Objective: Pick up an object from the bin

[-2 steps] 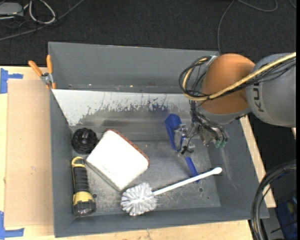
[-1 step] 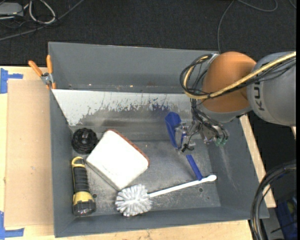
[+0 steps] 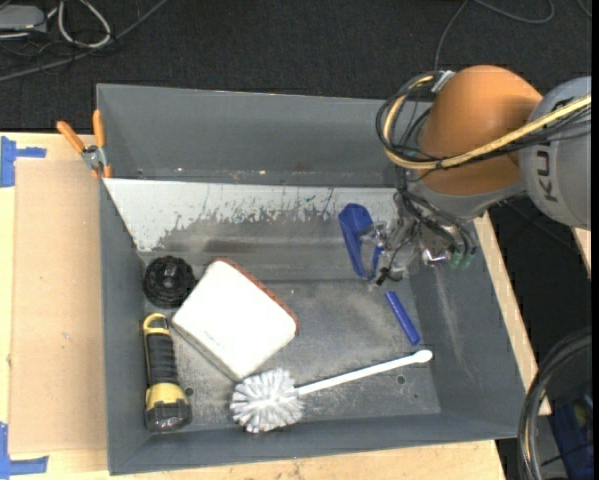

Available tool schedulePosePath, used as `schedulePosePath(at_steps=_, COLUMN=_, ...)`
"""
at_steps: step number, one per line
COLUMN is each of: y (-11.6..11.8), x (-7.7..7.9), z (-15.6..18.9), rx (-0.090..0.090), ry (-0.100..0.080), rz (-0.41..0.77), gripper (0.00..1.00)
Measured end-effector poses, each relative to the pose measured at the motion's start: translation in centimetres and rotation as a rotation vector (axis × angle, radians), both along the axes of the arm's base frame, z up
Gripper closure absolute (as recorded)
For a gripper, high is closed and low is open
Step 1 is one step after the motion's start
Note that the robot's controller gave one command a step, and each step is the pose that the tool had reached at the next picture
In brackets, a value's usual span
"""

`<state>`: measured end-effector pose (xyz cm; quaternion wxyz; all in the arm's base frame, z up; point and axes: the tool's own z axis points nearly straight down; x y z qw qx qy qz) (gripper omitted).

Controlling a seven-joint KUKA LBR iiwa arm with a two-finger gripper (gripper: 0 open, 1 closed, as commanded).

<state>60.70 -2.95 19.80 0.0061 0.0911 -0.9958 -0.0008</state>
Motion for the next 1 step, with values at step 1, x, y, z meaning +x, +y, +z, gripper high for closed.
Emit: schedulePosePath(at_steps=1, y=0.09, x=0.22, z=3.16, rx=0.001, ry=0.004, rz=-0.015, gripper=1.00)
